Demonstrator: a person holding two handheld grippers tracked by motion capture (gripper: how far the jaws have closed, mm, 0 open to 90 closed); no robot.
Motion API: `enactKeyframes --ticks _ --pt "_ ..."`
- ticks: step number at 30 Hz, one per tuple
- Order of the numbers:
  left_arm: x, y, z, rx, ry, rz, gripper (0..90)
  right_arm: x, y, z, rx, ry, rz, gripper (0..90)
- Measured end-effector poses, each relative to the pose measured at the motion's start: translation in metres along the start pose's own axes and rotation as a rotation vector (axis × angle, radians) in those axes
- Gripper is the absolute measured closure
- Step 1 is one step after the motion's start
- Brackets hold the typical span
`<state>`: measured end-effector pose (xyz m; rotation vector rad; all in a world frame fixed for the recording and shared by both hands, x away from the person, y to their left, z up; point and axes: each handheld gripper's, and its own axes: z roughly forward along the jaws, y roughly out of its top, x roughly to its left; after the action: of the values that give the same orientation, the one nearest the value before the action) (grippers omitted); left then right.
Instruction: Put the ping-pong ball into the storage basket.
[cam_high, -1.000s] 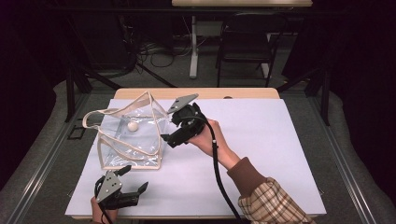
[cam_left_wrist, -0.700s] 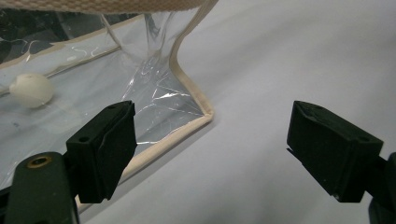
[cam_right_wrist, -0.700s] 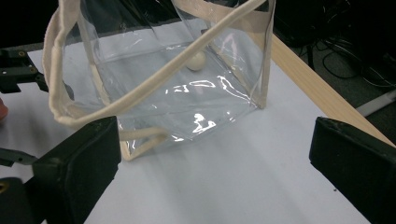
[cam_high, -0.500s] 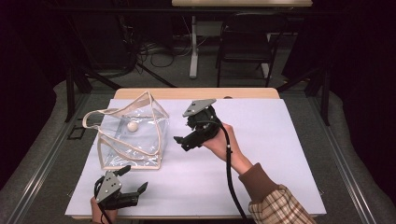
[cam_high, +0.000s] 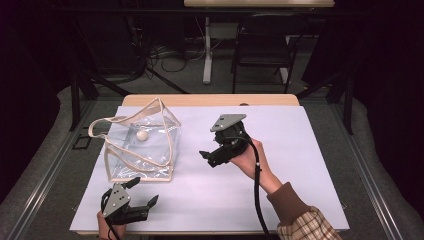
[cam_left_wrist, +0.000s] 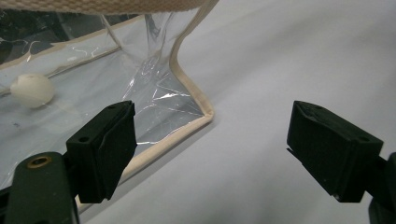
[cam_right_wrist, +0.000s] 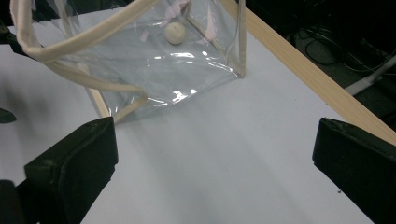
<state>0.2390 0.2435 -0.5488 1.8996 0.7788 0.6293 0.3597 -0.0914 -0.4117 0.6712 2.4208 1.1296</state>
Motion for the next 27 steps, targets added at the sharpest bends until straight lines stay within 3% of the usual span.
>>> enactKeyframes --ticks 27 --pt "0.000 0.000 0.001 -0.001 -0.001 0.002 16.0 -0.010 -0.059 -0.017 0.046 -0.049 0.055 0.0"
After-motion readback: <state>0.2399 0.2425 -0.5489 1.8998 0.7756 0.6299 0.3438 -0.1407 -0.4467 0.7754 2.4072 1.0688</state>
